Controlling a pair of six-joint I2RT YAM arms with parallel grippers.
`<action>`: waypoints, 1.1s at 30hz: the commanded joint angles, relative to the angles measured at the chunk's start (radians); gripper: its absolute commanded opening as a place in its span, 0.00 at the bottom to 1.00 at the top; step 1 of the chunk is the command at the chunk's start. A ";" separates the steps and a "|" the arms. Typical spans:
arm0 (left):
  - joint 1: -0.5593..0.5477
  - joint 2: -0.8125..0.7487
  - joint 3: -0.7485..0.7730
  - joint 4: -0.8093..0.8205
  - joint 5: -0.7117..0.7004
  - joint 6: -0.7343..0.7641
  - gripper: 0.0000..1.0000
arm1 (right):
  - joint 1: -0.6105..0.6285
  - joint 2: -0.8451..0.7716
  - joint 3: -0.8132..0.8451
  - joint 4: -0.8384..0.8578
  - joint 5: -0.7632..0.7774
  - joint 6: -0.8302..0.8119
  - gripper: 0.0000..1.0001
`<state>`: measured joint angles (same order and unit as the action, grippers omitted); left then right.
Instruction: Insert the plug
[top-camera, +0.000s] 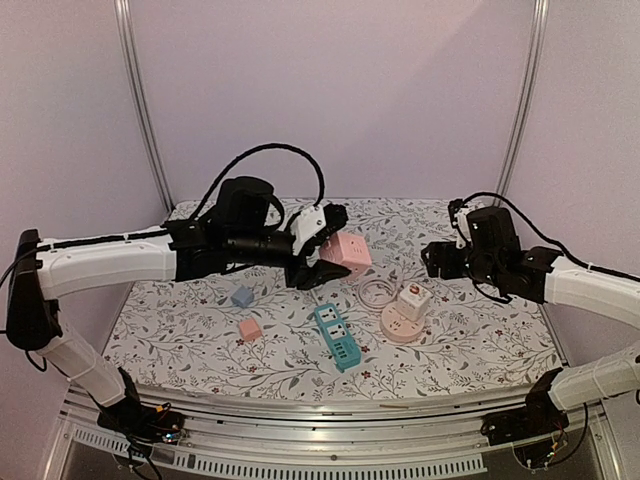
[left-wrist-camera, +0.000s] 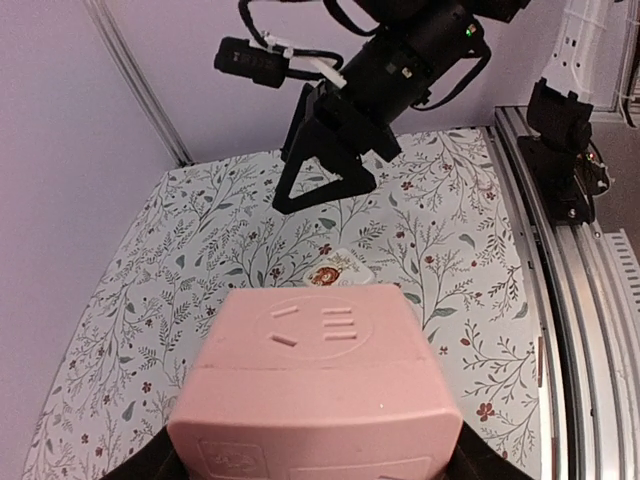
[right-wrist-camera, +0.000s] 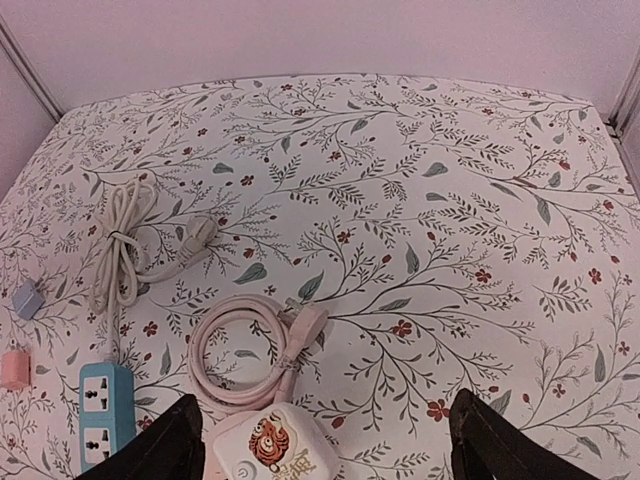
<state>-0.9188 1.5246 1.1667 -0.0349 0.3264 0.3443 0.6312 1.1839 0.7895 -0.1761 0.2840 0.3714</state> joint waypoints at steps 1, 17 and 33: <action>0.012 -0.036 -0.009 0.020 0.086 0.189 0.00 | -0.017 0.056 -0.001 -0.017 -0.093 0.024 0.82; 0.067 0.037 -0.039 -0.054 0.327 0.712 0.00 | -0.047 0.311 0.093 -0.014 -0.243 -0.004 0.74; 0.067 0.128 0.128 -0.502 0.327 1.222 0.00 | -0.055 0.394 0.091 0.005 -0.440 0.021 0.67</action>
<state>-0.8543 1.6184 1.2446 -0.4225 0.6865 1.4677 0.5812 1.5455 0.8642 -0.1715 -0.0849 0.3817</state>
